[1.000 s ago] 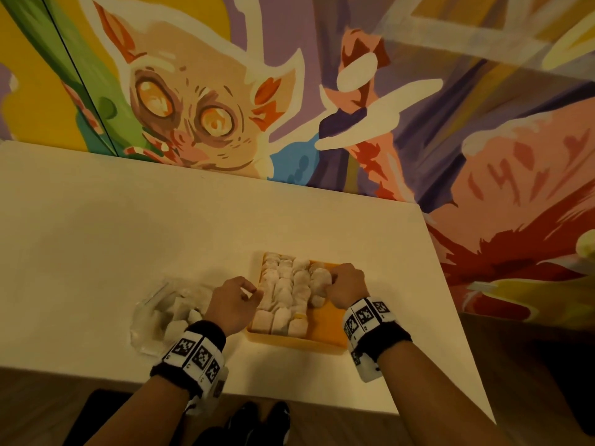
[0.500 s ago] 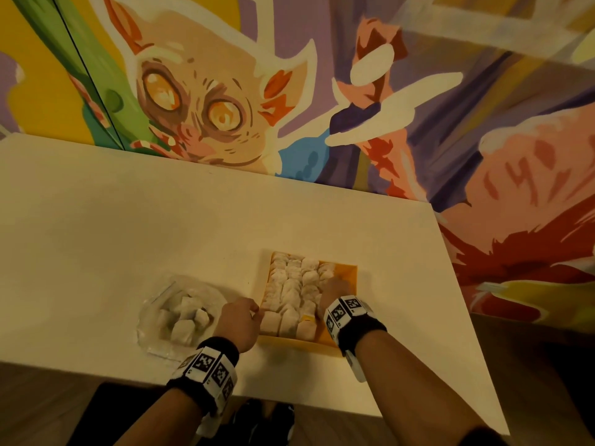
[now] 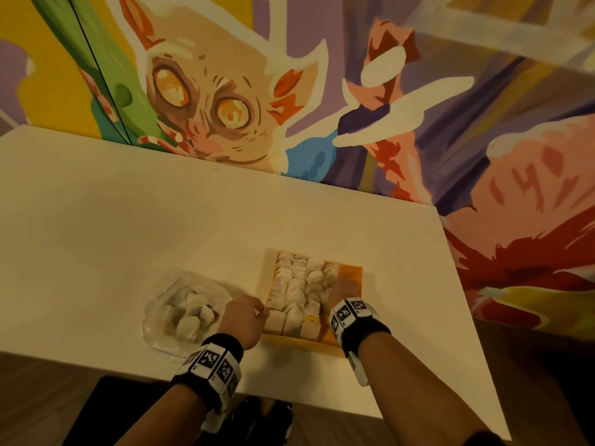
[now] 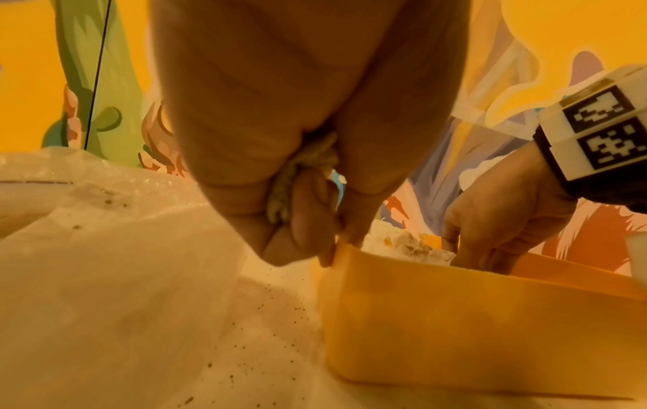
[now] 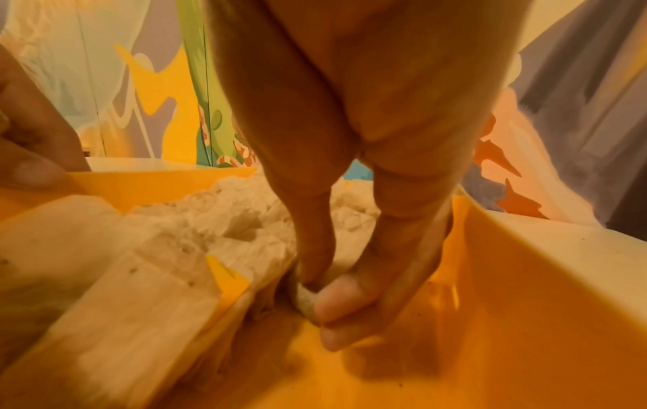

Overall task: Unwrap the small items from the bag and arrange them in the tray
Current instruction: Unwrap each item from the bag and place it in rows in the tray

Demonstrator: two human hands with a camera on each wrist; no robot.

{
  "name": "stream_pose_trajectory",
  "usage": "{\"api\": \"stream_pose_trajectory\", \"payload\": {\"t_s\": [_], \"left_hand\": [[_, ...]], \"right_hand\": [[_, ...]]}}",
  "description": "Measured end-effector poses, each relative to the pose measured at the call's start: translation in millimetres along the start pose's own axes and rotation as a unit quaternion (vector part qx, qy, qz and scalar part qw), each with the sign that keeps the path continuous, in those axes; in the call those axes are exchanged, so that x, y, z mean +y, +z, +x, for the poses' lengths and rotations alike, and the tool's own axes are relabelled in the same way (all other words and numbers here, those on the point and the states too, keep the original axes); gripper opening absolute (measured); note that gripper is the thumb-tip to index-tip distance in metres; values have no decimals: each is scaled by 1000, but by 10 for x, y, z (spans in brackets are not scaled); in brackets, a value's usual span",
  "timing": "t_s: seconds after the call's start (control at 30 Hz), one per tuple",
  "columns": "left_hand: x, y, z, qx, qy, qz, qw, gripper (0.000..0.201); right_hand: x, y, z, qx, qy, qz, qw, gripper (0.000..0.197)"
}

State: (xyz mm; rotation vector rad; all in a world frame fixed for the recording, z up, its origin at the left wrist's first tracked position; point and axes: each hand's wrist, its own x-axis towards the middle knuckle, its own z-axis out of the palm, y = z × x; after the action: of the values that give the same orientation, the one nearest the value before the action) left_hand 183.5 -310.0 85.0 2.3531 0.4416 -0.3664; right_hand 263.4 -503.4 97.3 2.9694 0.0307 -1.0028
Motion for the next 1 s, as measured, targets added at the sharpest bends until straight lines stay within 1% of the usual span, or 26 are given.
{"api": "stream_pose_trajectory", "payload": {"t_s": [0.03,0.07,0.13,0.17,0.23,0.3,0.33,0.37,0.47,0.57,0.63,0.7,0.73,0.8,0.83,0.87,0.9,0.93,1.0], "left_hand": [[0,3,1,-1,-1,0,1000,29],[-1,4,3,-1,-2,-2,1000,29],[-1,7,5,-1,-5,-2,1000,28],[-5,9,9,-1,-5,1,1000,28],[-17,10,20,-2,-2,10,1000,27],[-24,11,33,-4,6,22,1000,25],[-23,12,38,-5,11,28,1000,25],[-20,14,41,-4,14,31,999,25],[-10,24,49,-4,25,44,999,26],[-5,22,53,-6,29,54,998,25],[-1,18,56,-4,29,47,998,28],[9,6,41,-2,30,42,999,29],[10,0,34,0,33,41,999,29],[7,-17,22,13,43,29,999,29],[7,-30,9,22,50,13,998,29],[14,-47,-5,33,59,-6,998,29],[25,-70,-24,43,72,-23,996,29],[43,-101,-49,50,87,-39,994,29],[96,-174,-105,51,115,-75,989,33]], "right_hand": [[3,12,-9,18,-7,-31,999,47],[17,46,7,25,-12,-39,999,50],[18,47,-52,21,-4,-45,999,57],[8,34,-101,12,-6,-54,998,57],[3,20,-121,15,-9,-69,997,53],[3,16,-102,40,-16,-83,996,53],[5,28,-109,48,-22,-110,992,54],[0,6,-162,40,-37,-152,987,57],[26,34,-172,20,-53,-202,978,65],[36,70,-131,30,-67,-238,969,63],[-6,48,-136,31,-58,-236,970,59],[25,84,18,37,-49,-192,979,53],[54,111,116,44,-56,-158,985,50],[165,235,465,65,-41,-90,993,50],[172,212,455,69,-30,-42,996,49],[135,132,339,78,-14,4,997,43],[69,19,142,99,-13,51,994,31],[12,-83,-37,105,-22,77,991,19],[0,-164,-233,135,-37,115,983,16]]}}
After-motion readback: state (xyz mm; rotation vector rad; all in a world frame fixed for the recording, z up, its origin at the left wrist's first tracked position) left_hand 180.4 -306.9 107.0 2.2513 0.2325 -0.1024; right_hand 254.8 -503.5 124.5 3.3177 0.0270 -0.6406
